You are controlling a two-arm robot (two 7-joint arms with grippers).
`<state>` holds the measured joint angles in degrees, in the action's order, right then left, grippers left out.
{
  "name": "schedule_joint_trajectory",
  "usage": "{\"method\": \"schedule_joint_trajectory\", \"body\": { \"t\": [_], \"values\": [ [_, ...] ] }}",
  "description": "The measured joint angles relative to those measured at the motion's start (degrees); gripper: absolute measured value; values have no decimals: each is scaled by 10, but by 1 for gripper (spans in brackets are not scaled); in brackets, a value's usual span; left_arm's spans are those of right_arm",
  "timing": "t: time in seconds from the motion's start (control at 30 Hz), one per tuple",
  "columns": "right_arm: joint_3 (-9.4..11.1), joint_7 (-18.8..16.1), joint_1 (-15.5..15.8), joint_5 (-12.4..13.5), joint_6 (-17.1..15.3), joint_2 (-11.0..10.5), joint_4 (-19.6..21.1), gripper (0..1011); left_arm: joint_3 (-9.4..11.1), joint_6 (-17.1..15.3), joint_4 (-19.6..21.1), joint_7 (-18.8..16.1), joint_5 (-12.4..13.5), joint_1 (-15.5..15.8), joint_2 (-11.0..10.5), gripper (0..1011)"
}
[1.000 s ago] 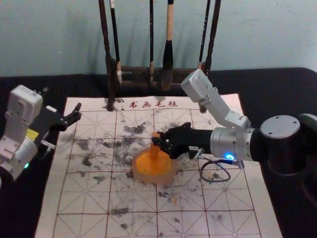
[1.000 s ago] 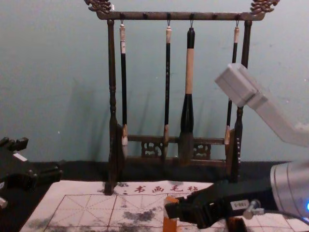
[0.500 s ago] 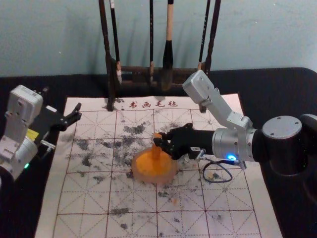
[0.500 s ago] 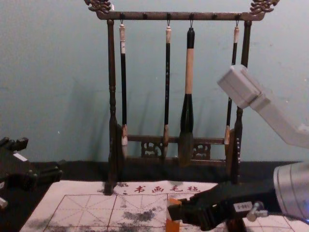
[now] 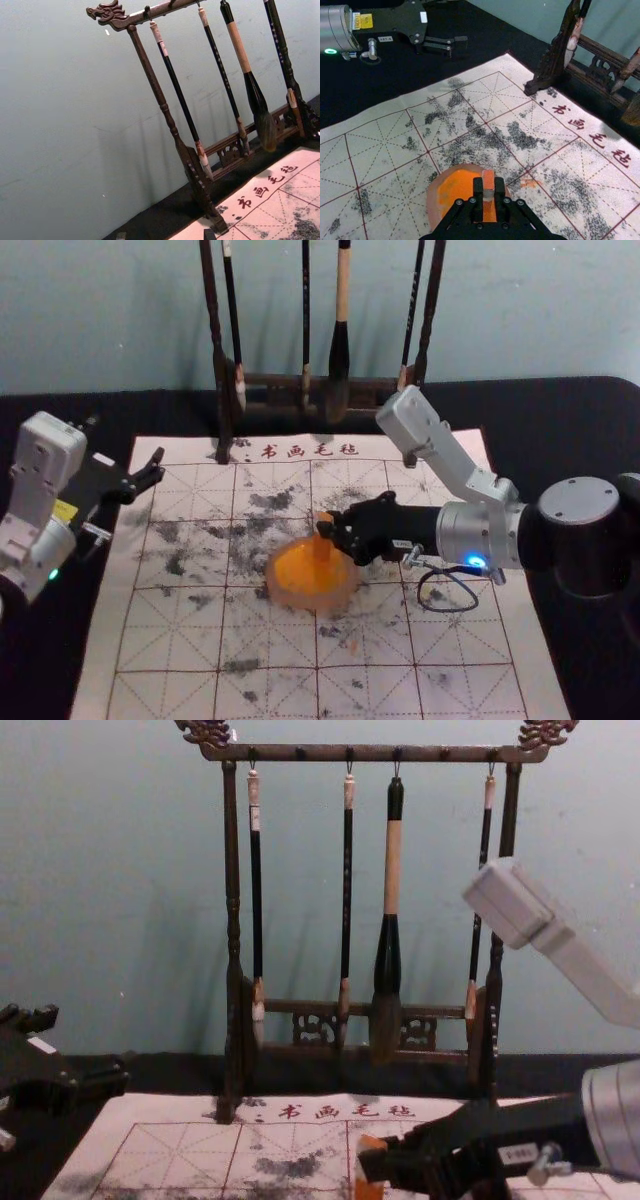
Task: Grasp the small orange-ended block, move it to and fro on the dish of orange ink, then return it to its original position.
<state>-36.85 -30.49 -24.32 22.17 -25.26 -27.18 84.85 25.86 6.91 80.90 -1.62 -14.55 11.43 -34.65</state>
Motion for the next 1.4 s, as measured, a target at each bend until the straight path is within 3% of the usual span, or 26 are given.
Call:
{"method": "schedule_joint_trajectory", "body": {
  "t": [0.8, 1.4],
  "values": [
    [2, -8, 21, 16, -3, -21, 32, 124, 0, 0, 0, 0, 0, 0, 0, 1001],
    [-14, -7, 15, 17, -5, -10, 30, 124, 0, 0, 0, 0, 0, 0, 0, 1001]
  ]
}}
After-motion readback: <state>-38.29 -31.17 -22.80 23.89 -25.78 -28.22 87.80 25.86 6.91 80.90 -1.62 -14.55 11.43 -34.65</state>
